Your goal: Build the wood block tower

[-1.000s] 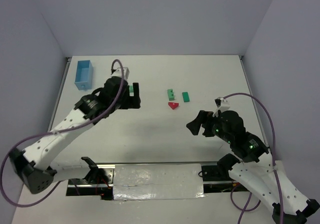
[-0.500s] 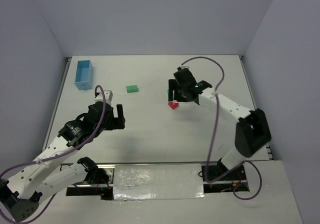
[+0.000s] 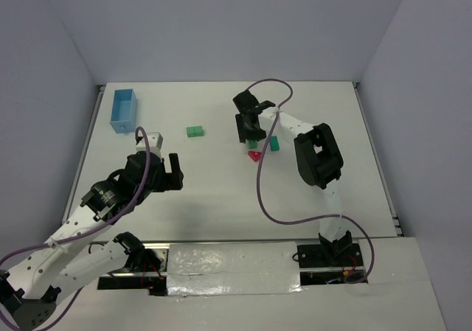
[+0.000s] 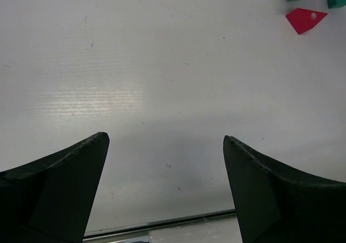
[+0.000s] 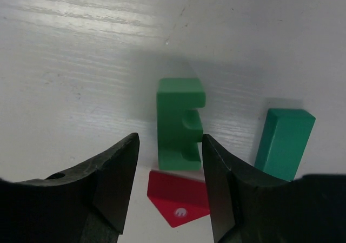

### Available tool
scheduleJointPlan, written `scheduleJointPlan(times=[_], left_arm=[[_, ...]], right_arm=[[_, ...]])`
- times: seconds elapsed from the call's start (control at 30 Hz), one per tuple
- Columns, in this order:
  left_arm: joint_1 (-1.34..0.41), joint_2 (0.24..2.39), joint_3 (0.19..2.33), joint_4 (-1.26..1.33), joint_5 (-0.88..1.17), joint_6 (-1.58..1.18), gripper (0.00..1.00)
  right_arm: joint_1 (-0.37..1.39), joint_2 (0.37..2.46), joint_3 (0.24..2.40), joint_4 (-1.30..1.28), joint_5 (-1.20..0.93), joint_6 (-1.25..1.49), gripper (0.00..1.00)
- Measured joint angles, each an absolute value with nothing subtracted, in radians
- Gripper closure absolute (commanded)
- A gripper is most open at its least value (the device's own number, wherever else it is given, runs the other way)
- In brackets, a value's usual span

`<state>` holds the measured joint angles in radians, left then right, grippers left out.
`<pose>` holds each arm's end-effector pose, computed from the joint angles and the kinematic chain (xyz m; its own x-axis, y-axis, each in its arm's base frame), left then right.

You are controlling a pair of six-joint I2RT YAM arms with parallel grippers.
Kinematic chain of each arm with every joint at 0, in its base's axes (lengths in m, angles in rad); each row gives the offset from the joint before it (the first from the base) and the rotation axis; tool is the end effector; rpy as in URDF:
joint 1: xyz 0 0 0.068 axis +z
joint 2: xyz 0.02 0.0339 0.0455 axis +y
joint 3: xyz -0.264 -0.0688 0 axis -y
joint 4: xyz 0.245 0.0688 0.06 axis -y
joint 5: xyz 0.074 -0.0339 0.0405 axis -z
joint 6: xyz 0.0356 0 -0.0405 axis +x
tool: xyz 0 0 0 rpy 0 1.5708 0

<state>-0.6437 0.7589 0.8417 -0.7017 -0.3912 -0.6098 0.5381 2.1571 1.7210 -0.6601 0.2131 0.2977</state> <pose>0.1319 -0.0820 0.3132 -0.5559 -0.2448 -0.7944 -0.0146 0.9584 -0.2851 0.4016 0.2309 0.1875 -0.8528 -0.1751 -0.4921 -0.1755 0.9834 -0.0458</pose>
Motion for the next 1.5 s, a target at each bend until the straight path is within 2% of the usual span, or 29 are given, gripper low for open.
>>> scheduleJointPlan(times=[0.2, 0.27, 0.33, 0.47, 0.57, 0.87, 1.0, 1.27, 1.5], left_arm=[[-0.644, 0.758, 0.842, -0.7, -0.377, -0.606, 0.01], [-0.644, 0.758, 0.842, -0.695, -0.369, -0.605, 0.0], [-0.644, 0.757, 0.841, -0.688, -0.36, -0.605, 0.01], [-0.644, 0.763, 0.837, -0.674, -0.338, -0.605, 0.01], [-0.644, 0.785, 0.837, -0.648, -0.303, -0.618, 0.01], [-0.653, 0.935, 0.911, -0.354, -0.093, -0.775, 0.01], [-0.712, 1.061, 1.007, -0.243, -0.041, -0.793, 0.04], [-0.763, 1.156, 1.048, -0.179, -0.01, -0.788, 0.12], [-0.776, 1.19, 1.067, -0.189, -0.013, -0.789, 0.17]], right_arm=[[0.523, 2.184, 1.729, -0.67, 0.205, 0.28, 0.63], [0.522, 2.184, 1.728, -0.664, 0.204, 0.278, 0.76], [0.519, 2.181, 1.721, -0.653, 0.204, 0.275, 0.79], [0.519, 2.113, 1.616, -0.584, 0.197, 0.288, 0.8], [0.525, 1.987, 1.477, -0.525, 0.196, 0.315, 0.81], [0.647, 1.35, 1.052, -0.215, 0.162, 0.495, 0.81], [0.727, 1.166, 0.921, -0.135, 0.115, 0.555, 0.82], [0.749, 1.03, 0.836, -0.103, 0.046, 0.59, 0.82], [0.801, 1.007, 0.812, -0.1, 0.054, 0.606, 0.82]])
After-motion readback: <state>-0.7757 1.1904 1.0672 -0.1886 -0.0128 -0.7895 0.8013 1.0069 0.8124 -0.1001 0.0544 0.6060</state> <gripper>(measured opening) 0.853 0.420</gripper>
